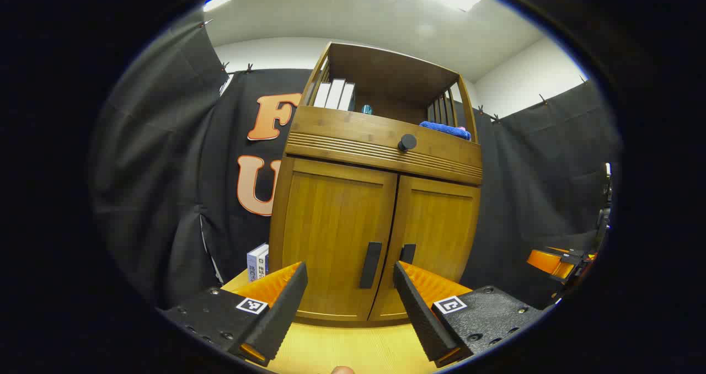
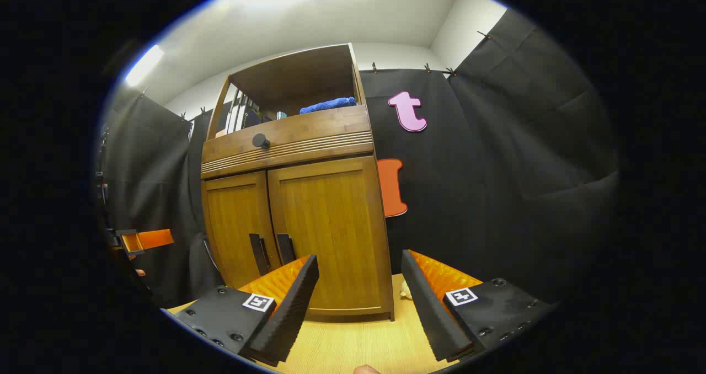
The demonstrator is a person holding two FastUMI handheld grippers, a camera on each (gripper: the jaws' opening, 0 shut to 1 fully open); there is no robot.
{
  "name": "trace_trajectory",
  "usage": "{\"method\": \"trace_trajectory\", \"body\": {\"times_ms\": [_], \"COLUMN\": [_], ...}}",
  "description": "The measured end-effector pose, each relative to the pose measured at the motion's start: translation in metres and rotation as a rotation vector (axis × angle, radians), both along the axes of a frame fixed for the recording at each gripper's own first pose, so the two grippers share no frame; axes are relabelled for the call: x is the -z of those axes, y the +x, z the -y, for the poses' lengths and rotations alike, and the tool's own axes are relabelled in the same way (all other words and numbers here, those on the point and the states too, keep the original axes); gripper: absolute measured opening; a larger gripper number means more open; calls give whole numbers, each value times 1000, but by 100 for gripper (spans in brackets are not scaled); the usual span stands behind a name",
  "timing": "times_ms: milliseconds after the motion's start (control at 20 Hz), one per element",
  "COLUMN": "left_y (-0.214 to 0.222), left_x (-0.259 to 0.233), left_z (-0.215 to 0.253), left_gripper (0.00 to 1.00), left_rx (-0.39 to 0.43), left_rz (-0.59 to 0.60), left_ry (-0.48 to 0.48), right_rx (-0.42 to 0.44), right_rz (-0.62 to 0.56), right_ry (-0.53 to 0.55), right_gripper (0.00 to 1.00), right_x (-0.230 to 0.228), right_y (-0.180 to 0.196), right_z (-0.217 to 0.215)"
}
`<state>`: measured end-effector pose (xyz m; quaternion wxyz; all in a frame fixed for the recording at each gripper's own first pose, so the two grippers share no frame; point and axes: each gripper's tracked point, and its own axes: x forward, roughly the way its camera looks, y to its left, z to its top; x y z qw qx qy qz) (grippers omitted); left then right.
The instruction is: Open the right door of the double-door shoe cabinet with the right hand, and open the left door with the left hand.
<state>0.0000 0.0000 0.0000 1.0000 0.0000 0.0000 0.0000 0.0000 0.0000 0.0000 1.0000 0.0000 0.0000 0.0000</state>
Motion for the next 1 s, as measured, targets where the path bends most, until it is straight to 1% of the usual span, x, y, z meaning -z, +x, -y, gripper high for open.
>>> {"method": "trace_trajectory", "body": {"times_ms": [50,100,150,200,250,300,350,400,450,500,550,600,750,800,1000], "left_y": [-1,-2,-2,-2,-3,-4,-4,-5,-6,-5,-6,-5,-4,-4,2], "left_x": [0,-1,-1,-1,-2,-4,-6,-7,-8,-9,-9,-10,-12,-12,-3], "left_z": [1,1,2,3,4,5,5,5,7,9,10,10,12,16,22], "left_gripper": [92,92,94,92,94,92,92,94,94,92,94,92,94,92,92], "left_rx": [0,0,-1,0,-1,-1,-2,-3,0,2,4,3,-6,-1,27], "left_rz": [1,1,-1,-6,-7,-5,-1,4,6,7,7,8,8,11,2], "left_ry": [4,7,8,10,13,19,24,28,29,29,31,33,51,52,-12], "right_rx": [-1,-4,-4,-4,-4,-1,1,1,1,2,5,7,10,13,37], "right_rz": [-2,-1,0,1,4,5,4,4,4,5,8,10,9,5,4], "right_ry": [-1,-2,-2,-2,0,1,2,3,4,2,0,-2,-17,-26,-52], "right_gripper": [98,98,98,98,98,98,98,98,98,98,98,98,98,97,98], "right_x": [0,-1,-1,-1,-2,-3,-3,-3,-4,-4,-5,-6,-8,-7,-8], "right_y": [-1,-1,-1,-1,-2,-2,-1,-2,-3,-4,-6,-7,-8,-8,-15], "right_z": [0,-1,0,1,1,2,4,4,5,5,6,7,7,8,12]}}
